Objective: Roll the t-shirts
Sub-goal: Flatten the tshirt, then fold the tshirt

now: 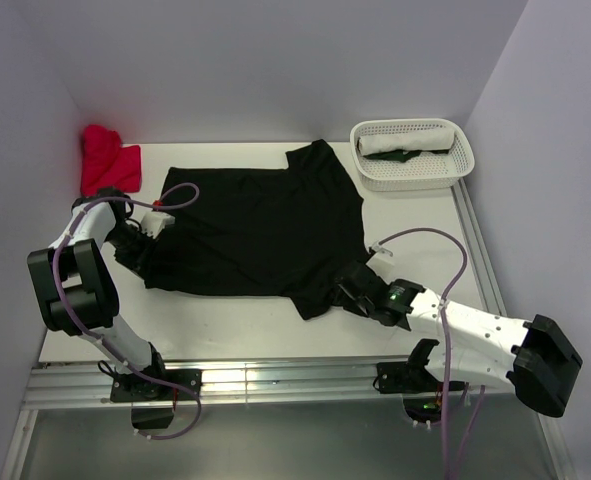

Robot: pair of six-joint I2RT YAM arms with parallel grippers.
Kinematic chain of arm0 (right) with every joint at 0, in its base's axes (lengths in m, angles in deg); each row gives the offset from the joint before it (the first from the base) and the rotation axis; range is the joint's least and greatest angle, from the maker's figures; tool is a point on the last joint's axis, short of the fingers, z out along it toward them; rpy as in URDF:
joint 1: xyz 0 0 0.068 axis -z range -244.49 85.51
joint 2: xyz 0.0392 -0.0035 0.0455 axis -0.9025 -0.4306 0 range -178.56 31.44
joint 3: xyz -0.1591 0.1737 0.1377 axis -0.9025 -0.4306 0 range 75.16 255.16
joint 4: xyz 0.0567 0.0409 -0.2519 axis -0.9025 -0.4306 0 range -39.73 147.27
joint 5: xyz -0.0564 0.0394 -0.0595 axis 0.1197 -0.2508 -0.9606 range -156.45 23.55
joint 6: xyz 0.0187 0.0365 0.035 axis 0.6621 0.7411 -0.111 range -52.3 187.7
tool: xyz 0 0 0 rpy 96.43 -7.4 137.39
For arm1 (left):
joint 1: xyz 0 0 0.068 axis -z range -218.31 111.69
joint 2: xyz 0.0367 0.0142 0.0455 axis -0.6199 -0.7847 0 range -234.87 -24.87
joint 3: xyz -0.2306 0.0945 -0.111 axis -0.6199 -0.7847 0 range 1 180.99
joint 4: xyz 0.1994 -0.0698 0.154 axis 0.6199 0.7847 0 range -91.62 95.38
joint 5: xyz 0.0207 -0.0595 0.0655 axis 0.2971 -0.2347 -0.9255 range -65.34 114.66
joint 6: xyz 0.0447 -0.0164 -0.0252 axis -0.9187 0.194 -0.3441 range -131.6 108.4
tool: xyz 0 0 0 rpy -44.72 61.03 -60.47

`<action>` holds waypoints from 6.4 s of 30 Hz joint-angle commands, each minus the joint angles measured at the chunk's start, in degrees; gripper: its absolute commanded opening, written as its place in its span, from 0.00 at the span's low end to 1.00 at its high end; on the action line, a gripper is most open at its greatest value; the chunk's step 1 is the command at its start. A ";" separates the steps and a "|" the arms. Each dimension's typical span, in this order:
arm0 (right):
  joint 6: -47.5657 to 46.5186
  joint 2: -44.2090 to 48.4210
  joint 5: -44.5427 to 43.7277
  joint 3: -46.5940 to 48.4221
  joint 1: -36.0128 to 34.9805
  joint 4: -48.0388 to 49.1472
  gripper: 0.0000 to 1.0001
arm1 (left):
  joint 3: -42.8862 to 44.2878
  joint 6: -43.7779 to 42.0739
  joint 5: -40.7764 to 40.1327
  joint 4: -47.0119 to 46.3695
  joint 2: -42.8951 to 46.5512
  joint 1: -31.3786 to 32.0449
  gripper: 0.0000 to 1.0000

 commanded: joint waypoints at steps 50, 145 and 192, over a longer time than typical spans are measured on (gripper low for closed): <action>7.89 1.54 0.82 -7.67 7.33 8.58 0.46 | 2.76 0.04 0.34 0.83 0.25 -0.24 0.11; -11.36 -2.06 -1.29 3.85 12.25 9.37 0.00 | 8.04 -4.97 5.96 18.06 -10.39 -6.04 0.66; -9.69 0.14 -1.37 2.26 12.25 7.26 0.00 | 2.14 3.73 2.53 4.96 -13.46 -1.73 0.37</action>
